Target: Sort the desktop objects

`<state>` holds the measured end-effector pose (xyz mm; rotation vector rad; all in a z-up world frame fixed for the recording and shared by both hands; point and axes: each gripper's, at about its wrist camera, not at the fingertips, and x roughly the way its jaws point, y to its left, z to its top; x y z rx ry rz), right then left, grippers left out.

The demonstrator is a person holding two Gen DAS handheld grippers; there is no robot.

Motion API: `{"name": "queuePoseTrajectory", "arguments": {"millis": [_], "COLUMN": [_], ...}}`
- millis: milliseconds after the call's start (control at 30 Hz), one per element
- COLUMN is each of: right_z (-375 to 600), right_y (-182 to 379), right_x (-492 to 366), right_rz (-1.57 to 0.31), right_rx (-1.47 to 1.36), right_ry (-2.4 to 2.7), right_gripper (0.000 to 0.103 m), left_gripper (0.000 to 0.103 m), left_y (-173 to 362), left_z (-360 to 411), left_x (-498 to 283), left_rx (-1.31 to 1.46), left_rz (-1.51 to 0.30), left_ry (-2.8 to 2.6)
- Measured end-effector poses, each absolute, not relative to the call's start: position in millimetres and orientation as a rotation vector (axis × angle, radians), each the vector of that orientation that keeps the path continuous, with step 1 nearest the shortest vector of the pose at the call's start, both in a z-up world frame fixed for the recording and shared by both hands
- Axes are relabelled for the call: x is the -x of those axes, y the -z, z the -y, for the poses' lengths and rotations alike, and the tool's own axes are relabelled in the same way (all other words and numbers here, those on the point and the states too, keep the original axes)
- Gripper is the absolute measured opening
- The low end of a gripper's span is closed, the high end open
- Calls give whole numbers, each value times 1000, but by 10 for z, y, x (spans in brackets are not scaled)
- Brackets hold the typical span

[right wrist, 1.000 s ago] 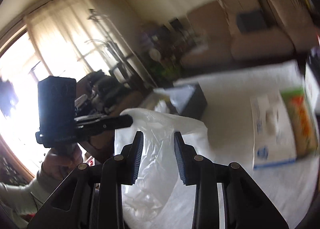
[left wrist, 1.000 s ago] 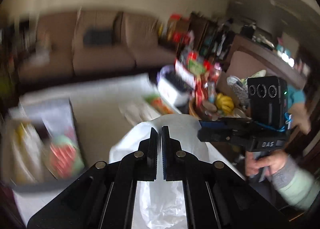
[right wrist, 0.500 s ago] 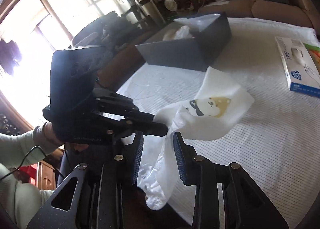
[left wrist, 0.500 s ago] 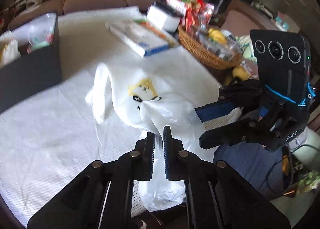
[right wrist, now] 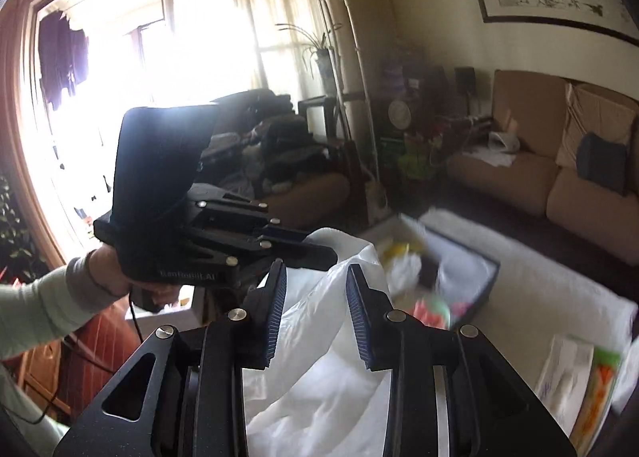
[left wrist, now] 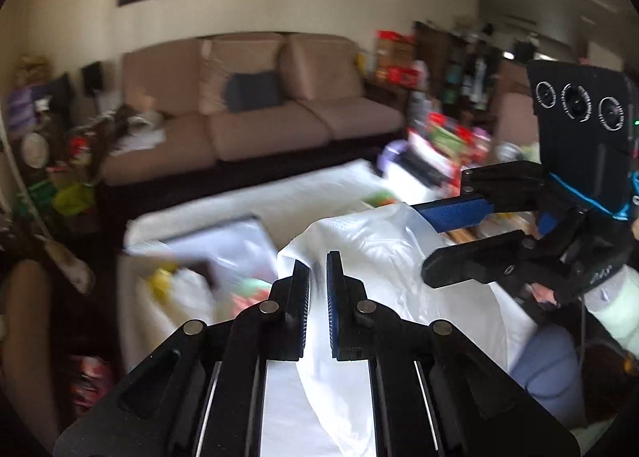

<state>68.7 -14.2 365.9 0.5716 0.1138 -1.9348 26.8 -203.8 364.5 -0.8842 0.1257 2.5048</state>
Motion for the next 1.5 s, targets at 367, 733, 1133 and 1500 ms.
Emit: {"name": "queuePoseTrajectory", "arguments": {"millis": [367,733,1133,1500], "right_z": [1849,2314,2435,2318], "right_y": [-3668,-2477,-1099,-1448], "right_x": [601,1201,1186,1282], "right_rz": [-364,-324,-227,-101], "right_rx": [-487,-695,-1246,-1257], "right_ry": [2007,1979,1739,1688], "right_gripper": [32,32,31,69], "left_gripper": [5,6,12,14], "left_y": [-3762,-2222,-980,-1677], "left_z": [3017,3669,3560,3790], "left_x": [1331,1781,1431,1219], "left_rx": [913,1246,1712,1535], "left_rz": [-265,86,-139,-55], "left_ry": [-2777,-2638,-2484,-2539]}}
